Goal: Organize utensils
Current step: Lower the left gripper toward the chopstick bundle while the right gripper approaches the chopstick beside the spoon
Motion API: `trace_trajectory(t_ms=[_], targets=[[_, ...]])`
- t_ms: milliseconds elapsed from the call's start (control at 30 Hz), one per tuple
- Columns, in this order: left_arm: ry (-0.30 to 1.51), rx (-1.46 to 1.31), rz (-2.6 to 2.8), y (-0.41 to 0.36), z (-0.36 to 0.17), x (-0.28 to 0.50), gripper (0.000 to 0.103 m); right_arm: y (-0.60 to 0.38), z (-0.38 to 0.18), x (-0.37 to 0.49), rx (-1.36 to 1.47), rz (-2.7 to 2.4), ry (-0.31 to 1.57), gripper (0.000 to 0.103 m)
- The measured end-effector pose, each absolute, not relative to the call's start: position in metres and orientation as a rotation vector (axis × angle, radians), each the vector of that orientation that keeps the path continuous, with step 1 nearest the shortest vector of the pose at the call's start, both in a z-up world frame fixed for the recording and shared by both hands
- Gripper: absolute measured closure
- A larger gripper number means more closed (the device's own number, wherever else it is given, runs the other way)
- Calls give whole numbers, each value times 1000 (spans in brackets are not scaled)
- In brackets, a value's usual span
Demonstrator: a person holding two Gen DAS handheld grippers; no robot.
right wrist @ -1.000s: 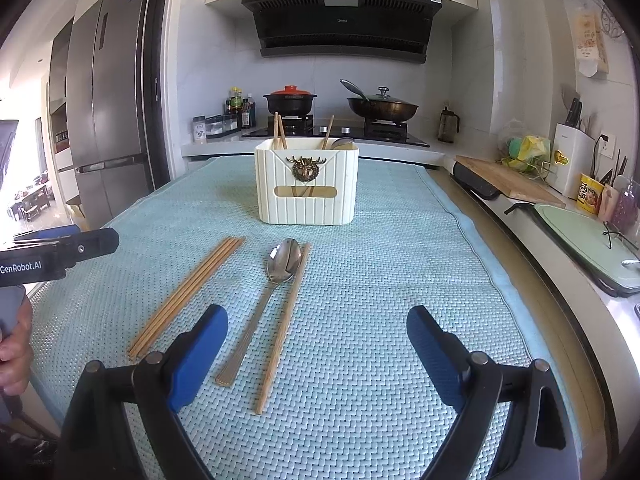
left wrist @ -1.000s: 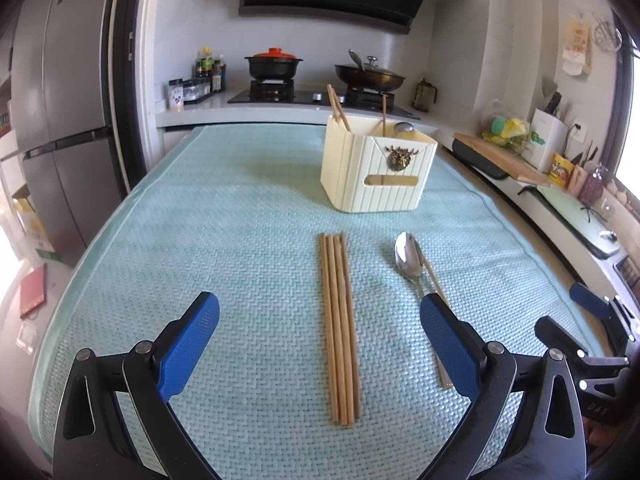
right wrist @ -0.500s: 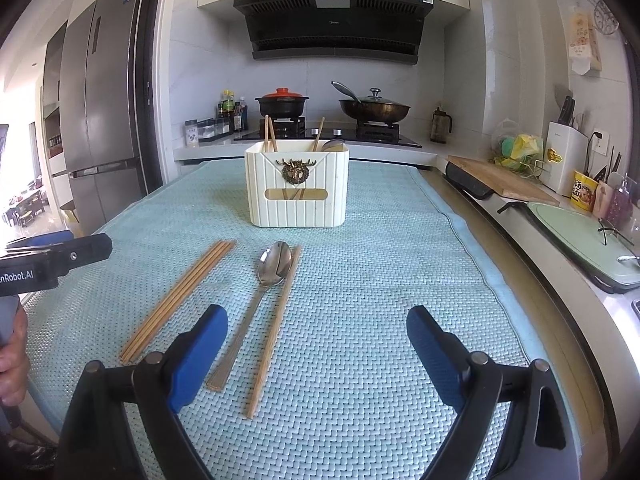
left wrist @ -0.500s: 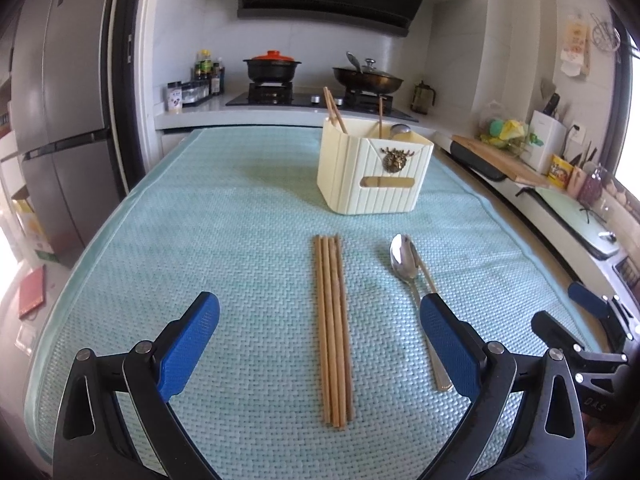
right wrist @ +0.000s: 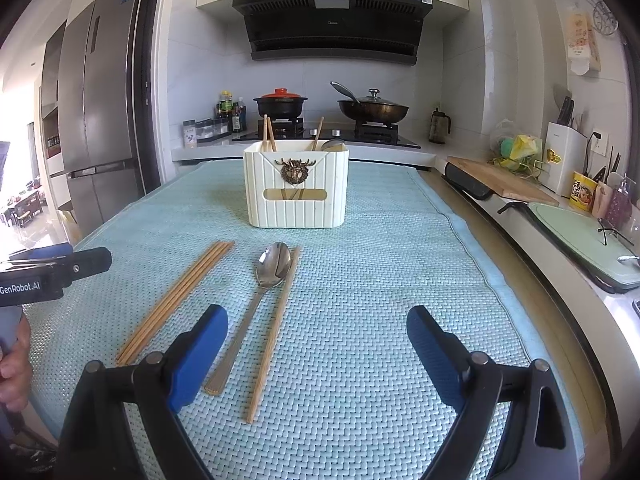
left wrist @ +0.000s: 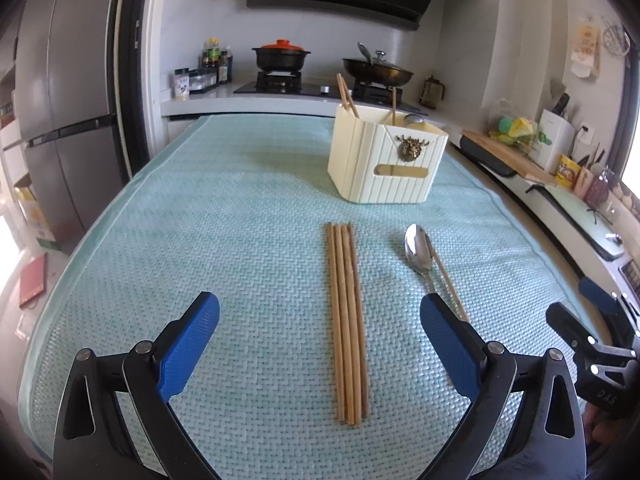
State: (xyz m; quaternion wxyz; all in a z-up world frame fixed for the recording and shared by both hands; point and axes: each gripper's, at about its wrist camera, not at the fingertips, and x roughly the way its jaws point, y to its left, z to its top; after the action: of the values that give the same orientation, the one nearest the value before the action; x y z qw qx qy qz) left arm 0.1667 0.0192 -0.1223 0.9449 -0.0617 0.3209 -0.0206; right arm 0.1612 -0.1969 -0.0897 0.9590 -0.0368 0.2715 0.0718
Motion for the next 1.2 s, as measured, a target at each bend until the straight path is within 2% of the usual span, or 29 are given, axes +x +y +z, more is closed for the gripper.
trace_trajectory(t_ms=[500,800,1200], targets=[[720,-128,-36,33,-141,190,2,-212,-102,168,-18,125,608,10],[750,-79,-88,36,-142,244,2,-209,-104,174,-27,153,622,10],[871,-55,-75,35,-182,304,3,-201,-103,219,15,239,690,10]])
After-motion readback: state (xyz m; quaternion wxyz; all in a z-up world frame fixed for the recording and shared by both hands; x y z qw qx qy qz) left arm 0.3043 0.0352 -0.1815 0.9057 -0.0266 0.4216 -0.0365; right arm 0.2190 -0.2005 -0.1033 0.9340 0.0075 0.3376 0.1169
